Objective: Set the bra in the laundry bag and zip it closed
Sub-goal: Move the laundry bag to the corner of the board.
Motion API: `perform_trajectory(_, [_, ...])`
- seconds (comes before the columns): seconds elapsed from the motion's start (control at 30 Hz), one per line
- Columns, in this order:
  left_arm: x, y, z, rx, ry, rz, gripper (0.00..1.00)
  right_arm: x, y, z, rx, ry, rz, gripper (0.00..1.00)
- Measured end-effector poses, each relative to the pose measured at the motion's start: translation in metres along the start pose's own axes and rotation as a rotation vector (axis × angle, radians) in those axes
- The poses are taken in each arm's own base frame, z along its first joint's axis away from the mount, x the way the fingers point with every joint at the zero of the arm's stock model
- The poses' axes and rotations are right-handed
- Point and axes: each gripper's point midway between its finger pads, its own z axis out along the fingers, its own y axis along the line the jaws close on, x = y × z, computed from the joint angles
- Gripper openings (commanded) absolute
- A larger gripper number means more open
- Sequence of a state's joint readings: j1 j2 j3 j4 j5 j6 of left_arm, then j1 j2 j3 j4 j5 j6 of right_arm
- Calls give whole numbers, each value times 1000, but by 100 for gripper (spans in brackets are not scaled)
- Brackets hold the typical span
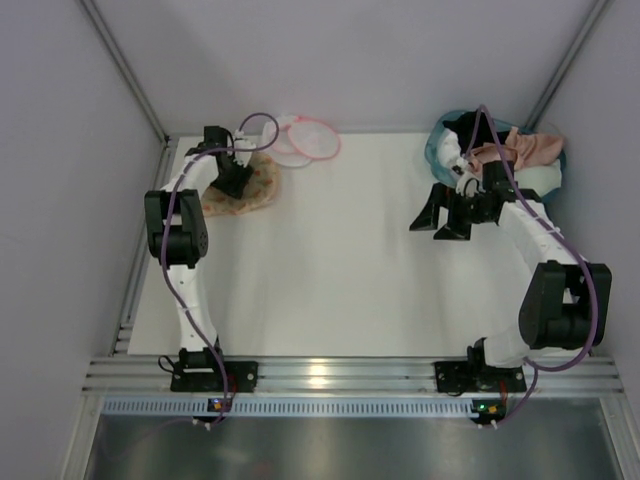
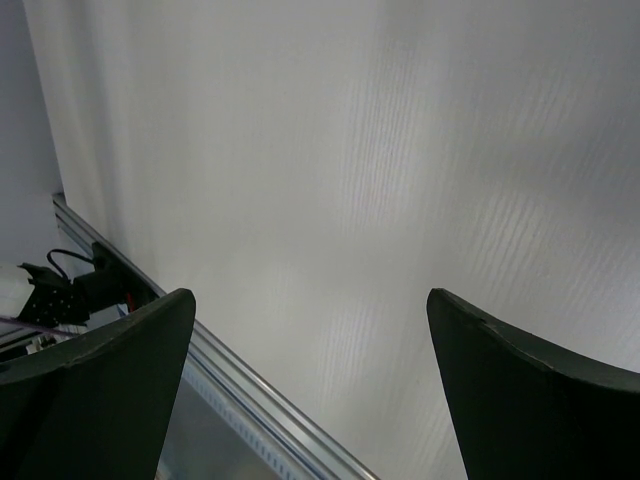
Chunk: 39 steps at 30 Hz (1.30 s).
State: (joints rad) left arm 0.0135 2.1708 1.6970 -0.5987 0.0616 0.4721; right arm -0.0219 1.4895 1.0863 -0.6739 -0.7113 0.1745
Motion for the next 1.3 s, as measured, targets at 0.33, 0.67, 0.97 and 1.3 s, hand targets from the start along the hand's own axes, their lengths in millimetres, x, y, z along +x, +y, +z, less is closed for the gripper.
perform_trajectory(0.33, [-68, 96, 40, -181, -118, 110, 64, 1, -2, -1, 5, 3, -5, 99])
perform_trajectory(0.67, [-84, 109, 26, -235, -207, 127, 92, -2, -2, -6, 9, -16, -9, 100])
perform_trajectory(0.97, [-134, 19, -83, 3, -462, 232, 88, -1, 3, -10, -5, -27, -20, 99])
perform_trajectory(1.3, [-203, -165, -62, 121, -533, 556, 80, -3, 5, -11, -21, -31, -22, 99])
